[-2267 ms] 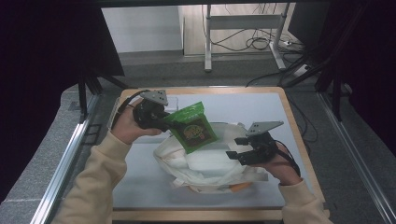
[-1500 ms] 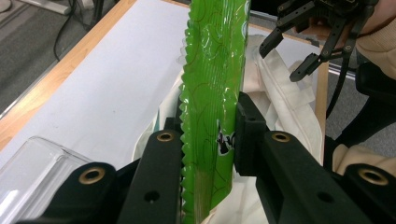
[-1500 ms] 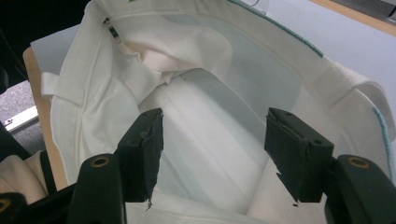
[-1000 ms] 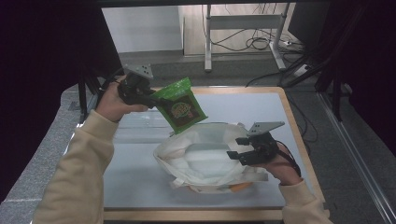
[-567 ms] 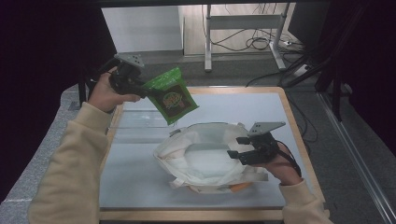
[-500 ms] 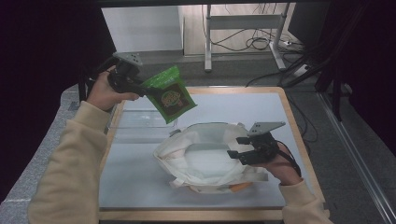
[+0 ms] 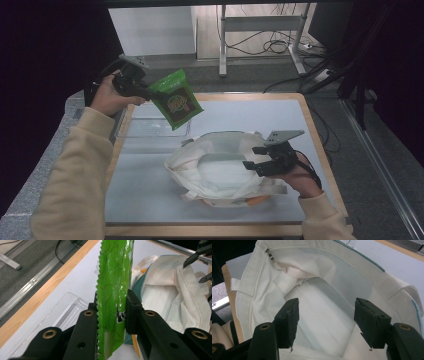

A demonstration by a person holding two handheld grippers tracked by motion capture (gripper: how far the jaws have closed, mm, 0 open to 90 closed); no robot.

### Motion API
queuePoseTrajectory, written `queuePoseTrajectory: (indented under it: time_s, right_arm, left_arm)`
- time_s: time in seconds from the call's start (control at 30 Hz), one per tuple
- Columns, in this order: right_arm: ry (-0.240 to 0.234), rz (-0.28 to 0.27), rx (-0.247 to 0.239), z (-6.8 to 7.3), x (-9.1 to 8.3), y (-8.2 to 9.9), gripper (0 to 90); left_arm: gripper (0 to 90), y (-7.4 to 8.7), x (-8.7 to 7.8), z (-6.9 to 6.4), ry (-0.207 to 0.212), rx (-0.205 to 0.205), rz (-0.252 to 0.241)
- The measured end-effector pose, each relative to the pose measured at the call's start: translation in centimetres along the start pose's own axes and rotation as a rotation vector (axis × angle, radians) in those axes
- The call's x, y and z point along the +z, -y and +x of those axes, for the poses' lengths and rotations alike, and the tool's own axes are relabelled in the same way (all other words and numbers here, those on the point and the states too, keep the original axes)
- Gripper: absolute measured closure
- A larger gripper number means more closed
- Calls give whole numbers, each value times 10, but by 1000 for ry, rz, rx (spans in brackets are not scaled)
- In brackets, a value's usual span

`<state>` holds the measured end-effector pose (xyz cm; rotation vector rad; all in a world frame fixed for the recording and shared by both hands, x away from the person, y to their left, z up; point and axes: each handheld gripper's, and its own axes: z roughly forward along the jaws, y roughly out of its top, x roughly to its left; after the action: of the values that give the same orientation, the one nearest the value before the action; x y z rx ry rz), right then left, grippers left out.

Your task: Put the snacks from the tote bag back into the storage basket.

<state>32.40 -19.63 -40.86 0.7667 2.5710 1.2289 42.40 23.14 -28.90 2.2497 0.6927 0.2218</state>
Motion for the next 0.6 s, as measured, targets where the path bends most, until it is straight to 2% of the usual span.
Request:
queuePoseTrajectory:
  time_s: [0.23,0.6]
  right_arm:
    - [-3,4,-5,2,-1,0,366]
    - [13,0,4,2,-4,1,365]
  left_arm:
    - [761,2,-1,5,-4,-11,-2]
    - [760,5,6,26,-9,-31,41]
